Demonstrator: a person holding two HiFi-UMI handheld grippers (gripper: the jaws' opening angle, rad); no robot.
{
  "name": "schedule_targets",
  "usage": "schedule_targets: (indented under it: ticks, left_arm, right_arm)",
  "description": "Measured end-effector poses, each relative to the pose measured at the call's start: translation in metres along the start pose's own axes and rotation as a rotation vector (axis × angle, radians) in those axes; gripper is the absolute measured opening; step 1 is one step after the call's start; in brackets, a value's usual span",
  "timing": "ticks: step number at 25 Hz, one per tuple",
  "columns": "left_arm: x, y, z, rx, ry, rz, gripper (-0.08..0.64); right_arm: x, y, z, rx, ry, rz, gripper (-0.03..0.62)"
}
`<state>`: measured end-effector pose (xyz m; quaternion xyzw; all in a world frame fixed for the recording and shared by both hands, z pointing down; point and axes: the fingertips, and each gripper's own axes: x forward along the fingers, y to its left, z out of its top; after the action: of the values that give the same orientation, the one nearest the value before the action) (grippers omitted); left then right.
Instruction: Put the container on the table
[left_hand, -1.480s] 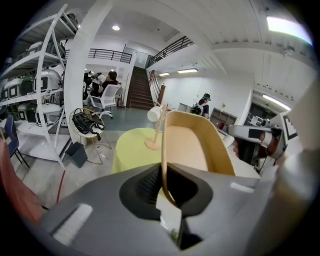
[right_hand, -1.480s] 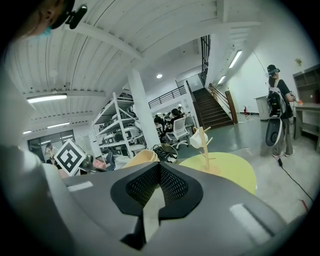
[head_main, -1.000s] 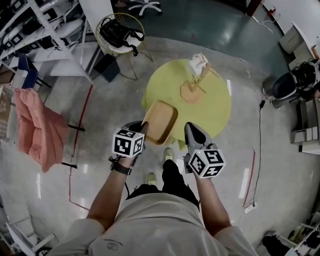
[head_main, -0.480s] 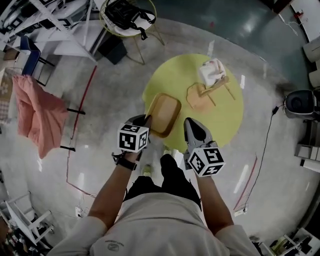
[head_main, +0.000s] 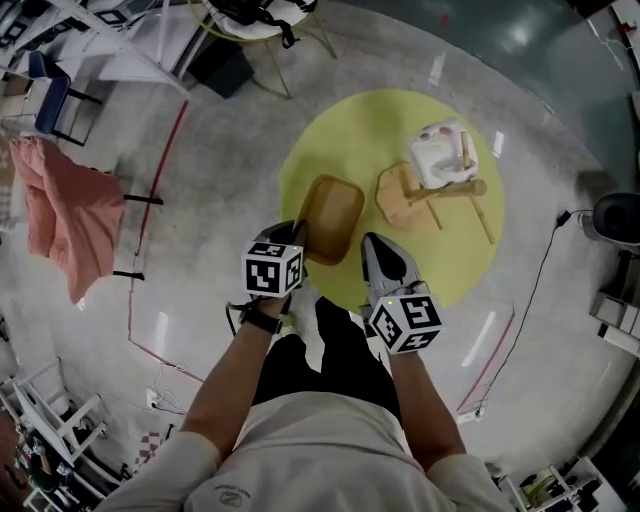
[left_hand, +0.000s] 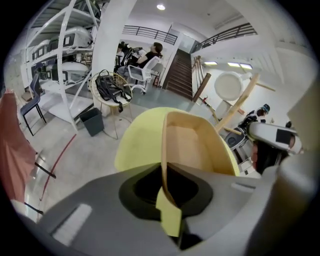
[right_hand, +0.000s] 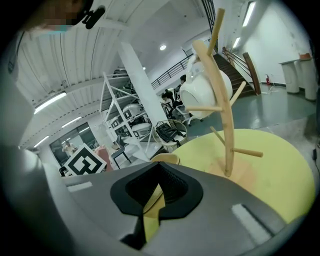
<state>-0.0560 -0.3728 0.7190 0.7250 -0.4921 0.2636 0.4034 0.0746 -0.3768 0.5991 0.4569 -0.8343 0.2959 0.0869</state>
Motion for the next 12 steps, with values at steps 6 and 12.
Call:
schedule_targets:
  ticks: [6, 12]
  left_arm:
    - [0.03, 0.012, -0.005, -0.036, 0.019, 0.032, 0.018]
    - [0.051, 0.017, -0.011, -0.043, 0.027, 0.053, 0.018]
  right_arm:
    - [0.023, -0.02, -0.015, 0.024, 0.037, 0.006, 0.011]
    - [0.031, -0.03, -0.027, 0.042, 0.053, 0.009, 0.011]
